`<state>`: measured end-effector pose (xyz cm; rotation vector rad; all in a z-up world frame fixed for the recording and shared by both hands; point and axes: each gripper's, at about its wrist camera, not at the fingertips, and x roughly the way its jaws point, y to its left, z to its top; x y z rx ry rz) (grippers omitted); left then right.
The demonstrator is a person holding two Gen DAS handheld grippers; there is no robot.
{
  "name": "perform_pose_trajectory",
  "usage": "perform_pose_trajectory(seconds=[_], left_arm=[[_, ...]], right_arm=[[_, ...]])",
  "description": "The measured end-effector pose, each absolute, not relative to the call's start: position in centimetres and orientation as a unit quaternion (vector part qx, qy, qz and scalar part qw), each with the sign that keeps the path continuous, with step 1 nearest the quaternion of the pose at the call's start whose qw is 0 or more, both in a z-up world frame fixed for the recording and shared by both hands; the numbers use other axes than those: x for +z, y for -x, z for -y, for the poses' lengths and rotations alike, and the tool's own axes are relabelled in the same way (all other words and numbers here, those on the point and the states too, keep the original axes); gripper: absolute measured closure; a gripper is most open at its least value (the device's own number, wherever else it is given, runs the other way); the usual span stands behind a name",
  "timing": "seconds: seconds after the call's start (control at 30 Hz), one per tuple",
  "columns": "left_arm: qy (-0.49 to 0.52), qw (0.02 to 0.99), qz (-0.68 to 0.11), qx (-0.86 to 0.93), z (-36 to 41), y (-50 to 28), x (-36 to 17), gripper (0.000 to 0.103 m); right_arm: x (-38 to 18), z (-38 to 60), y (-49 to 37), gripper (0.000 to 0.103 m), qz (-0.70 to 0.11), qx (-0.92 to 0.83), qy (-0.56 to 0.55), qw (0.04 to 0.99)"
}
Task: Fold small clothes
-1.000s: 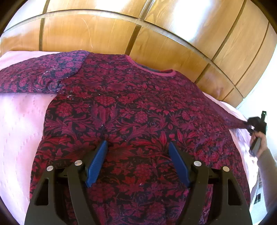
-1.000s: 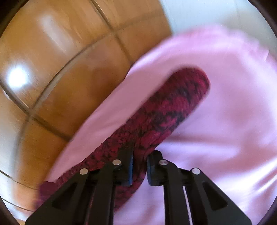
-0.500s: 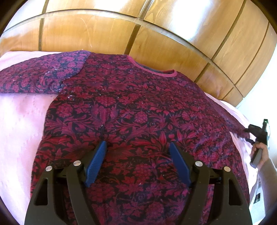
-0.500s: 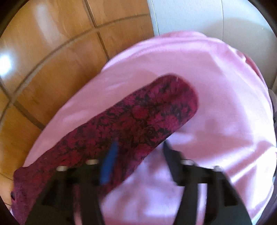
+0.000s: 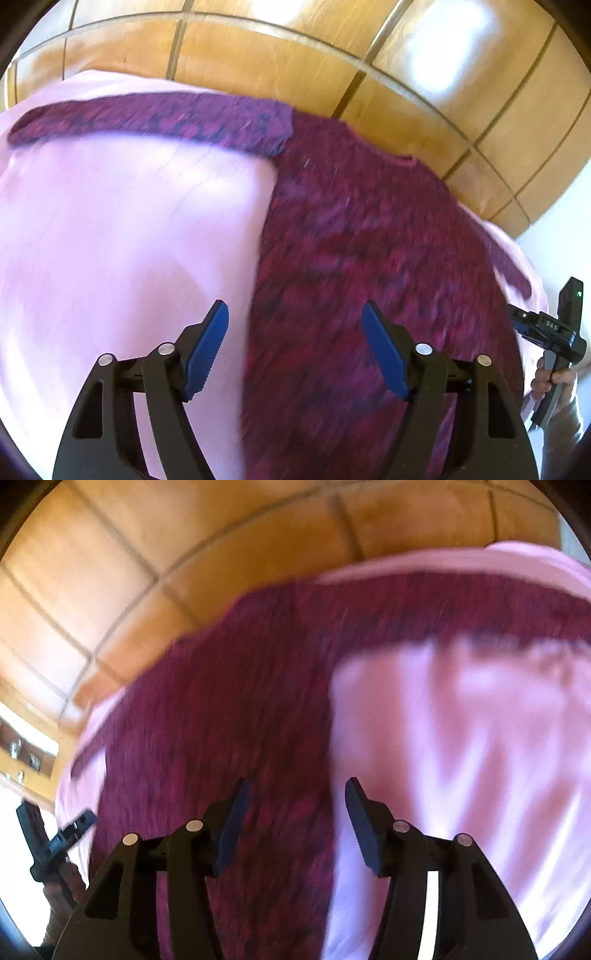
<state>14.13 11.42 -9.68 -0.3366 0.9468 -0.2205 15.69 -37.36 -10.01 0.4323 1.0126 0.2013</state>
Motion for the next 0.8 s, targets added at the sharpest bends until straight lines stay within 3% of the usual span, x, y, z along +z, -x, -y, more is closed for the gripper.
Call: perform_pose_trajectory(seconds=[0.13,0.23,0.3,0.33,0.5,0.63,0.7,0.73,0.8], left_arm=[[0.17,0.854,-0.474,-0.131,-11.7,-11.2,-11.1,0.071],[0.153,0.861,-0.466,-0.135,-11.3,-9.6,-11.1,0.085],[0.157,0.861,-0.465,-0.133,-11.4,-9.2,-10.8,0.087],[0.153,0.862,-0.464,-0.133,-11.4,-9.0,-10.5,0.088],[0.122,0.86,-0.477,-0.13,-11.1,-8.2,-11.0,0.088],[0.106,0.869,-0.472,-0.105,-10.6,-8.9,-9.8,0.075],[0.08,0.887,-0.444,-0.099,-9.9,-8.9,-8.4,0.064],[0.077,0.893,-0.432,-0.102,-9.5,-8.9,-7.7,0.054],[0.086,0.901,-0.41,-0.111,-8.9,-9.3,-6.6,0.045]], right_arm=[[-11.0,36.2,-11.8,0.055,-0.493,0.105,-0.213,0.837],[-10.7,35.6,-9.9,0.064,-0.499,0.111,-0.21,0.833],[-10.6,35.5,-10.4,0.084,-0.502,0.111,-0.186,0.837],[-10.1,35.4,-10.3,0.087,-0.501,0.108,-0.173,0.841],[-9.1,35.6,-9.3,0.089,-0.503,0.096,-0.116,0.851],[-10.6,35.5,-10.4,0.084,-0.512,0.094,-0.135,0.843],[-10.6,36.6,-10.7,0.059,-0.504,0.101,-0.167,0.841],[-10.5,37.1,-10.8,0.053,-0.5,0.101,-0.175,0.842],[-10.2,39.3,-11.4,0.042,-0.481,0.075,-0.208,0.848]])
